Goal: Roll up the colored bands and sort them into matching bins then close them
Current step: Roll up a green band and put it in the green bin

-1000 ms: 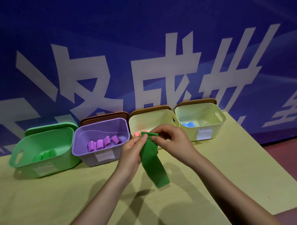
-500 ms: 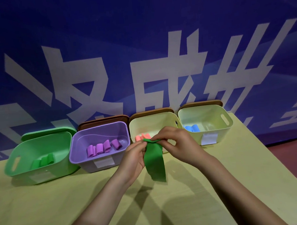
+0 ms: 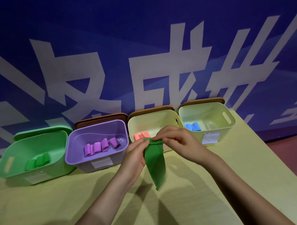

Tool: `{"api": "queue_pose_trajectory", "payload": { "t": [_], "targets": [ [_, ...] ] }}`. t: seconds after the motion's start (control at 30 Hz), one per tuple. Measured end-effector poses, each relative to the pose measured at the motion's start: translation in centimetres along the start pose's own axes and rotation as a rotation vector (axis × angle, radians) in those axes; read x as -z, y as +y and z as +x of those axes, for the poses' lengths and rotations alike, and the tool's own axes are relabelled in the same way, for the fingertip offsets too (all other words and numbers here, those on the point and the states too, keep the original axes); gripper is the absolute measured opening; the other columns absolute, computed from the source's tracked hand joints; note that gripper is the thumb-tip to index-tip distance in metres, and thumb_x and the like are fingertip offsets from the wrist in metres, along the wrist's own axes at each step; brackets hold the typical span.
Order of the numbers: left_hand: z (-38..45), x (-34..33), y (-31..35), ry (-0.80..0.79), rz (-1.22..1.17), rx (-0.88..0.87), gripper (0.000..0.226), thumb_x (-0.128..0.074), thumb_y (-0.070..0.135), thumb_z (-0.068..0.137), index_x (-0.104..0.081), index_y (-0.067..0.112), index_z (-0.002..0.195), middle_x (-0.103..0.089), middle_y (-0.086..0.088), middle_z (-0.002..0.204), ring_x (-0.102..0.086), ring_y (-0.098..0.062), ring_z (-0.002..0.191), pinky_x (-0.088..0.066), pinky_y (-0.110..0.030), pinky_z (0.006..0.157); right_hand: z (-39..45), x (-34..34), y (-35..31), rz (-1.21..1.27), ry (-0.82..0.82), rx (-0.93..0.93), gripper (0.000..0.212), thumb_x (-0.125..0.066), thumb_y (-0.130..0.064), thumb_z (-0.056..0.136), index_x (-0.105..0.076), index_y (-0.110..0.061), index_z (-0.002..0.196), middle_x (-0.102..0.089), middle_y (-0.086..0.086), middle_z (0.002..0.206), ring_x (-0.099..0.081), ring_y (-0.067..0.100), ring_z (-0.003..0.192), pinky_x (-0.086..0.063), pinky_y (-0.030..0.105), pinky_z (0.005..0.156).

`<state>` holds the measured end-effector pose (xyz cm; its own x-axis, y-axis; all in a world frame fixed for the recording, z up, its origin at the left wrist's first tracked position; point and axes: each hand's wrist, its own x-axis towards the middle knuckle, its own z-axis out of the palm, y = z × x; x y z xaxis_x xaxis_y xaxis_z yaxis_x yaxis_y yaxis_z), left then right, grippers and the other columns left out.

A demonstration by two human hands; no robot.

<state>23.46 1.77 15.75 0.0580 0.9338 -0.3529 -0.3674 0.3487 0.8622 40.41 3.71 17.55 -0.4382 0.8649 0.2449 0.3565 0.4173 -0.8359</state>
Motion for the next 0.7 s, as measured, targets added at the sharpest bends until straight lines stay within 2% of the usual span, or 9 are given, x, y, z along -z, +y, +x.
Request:
{"api": "queue_pose_trajectory", "payload": {
  "t": [0.1,0.23,0.3,0.37,0.43,0.57,0.63,0.7],
  "targets": [
    [-0.2,0.0,0.3,0.001,0.095,-0.053,0.023,-0.044,0.005,0.098,-0.064,-0.001,0.107,-0.061,-0.033,0.115,-0.059,-0.044,0.108,-0.041,-0.053,0.102,0.0,-1.0,-0.7,0.189,0.128,-0.138,0.018,-0.060,-0.011,0.092,-0.070,-0.020,0.105,-0.069,-0.005,0.090,-0.064,0.008,0.089,-0.052,0.027,0.083],
    [-0.5,0.3,0.2,0.031,0.382,-0.228,0.025,-0.047,0.014,0.099,-0.071,0.020,0.092,-0.070,-0.017,0.101,-0.064,-0.037,0.100,-0.046,-0.054,0.096,-0.2,-1.7,-1.6,0.287,0.162,-0.238,0.013,-0.063,-0.007,0.089,-0.071,-0.017,0.092,-0.068,-0.009,0.074,-0.059,0.001,0.067,-0.048,0.017,0.068],
    [-0.9,0.5,0.1,0.041,0.515,-0.316,0.022,-0.048,0.018,0.099,-0.069,0.016,0.093,-0.069,-0.018,0.095,-0.062,-0.035,0.094,-0.047,-0.051,0.087,-0.5,-1.9,-1.8,0.297,0.155,-0.257,0.010,-0.065,-0.009,0.088,-0.072,-0.015,0.089,-0.069,-0.006,0.075,-0.059,0.003,0.067,-0.049,0.019,0.067],
    [-1.4,0.6,-0.3,0.046,0.594,-0.380,0.023,-0.048,0.021,0.098,-0.066,0.006,0.094,-0.065,-0.022,0.091,-0.059,-0.037,0.091,-0.047,-0.049,0.082,-0.8,-2.4,-1.9,0.236,0.176,-0.263,0.008,-0.070,-0.010,0.085,-0.072,-0.017,0.085,-0.067,-0.010,0.070,-0.057,0.002,0.065,-0.048,0.019,0.065],
    [-2.2,0.6,-0.6,0.060,0.640,-0.431,0.021,-0.048,0.016,0.099,-0.064,0.004,0.094,-0.063,-0.021,0.088,-0.058,-0.035,0.087,-0.046,-0.044,0.076,-1.1,-2.9,-2.0,0.125,0.207,-0.244,0.012,-0.071,-0.009,0.084,-0.069,-0.019,0.078,-0.061,-0.014,0.062,-0.052,0.000,0.059,-0.043,0.016,0.061],
    [-4.1,0.9,-0.8,0.101,0.708,-0.540,0.018,-0.047,0.010,0.098,-0.063,0.011,0.089,-0.062,-0.007,0.077,-0.056,-0.015,0.072,-0.041,-0.027,0.065,-2.1,-4.2,-2.7,-0.173,0.252,-0.050,0.010,-0.067,-0.011,0.085,-0.062,-0.017,0.078,-0.057,-0.010,0.071,-0.052,0.009,0.066,-0.040,0.013,0.060],
    [-5.5,1.1,-0.4,0.109,0.701,-0.565,0.020,-0.047,0.011,0.098,-0.062,0.020,0.090,-0.062,0.003,0.075,-0.056,-0.005,0.068,-0.041,-0.018,0.062,-2.7,-5.0,-3.3,-0.201,0.287,0.056,0.006,-0.065,-0.013,0.085,-0.062,-0.015,0.080,-0.050,-0.017,0.072,-0.050,0.005,0.066,-0.038,0.011,0.061],
    [-6.8,1.4,-0.1,0.116,0.657,-0.538,0.022,-0.048,0.013,0.098,-0.063,0.028,0.091,-0.064,0.005,0.078,-0.059,-0.005,0.073,-0.045,-0.018,0.066,-3.1,-5.7,-3.8,-0.185,0.323,0.128,0.002,-0.064,-0.013,0.084,-0.063,-0.012,0.082,-0.048,-0.020,0.074,-0.049,0.002,0.067,-0.037,0.009,0.063]
  ]
}}
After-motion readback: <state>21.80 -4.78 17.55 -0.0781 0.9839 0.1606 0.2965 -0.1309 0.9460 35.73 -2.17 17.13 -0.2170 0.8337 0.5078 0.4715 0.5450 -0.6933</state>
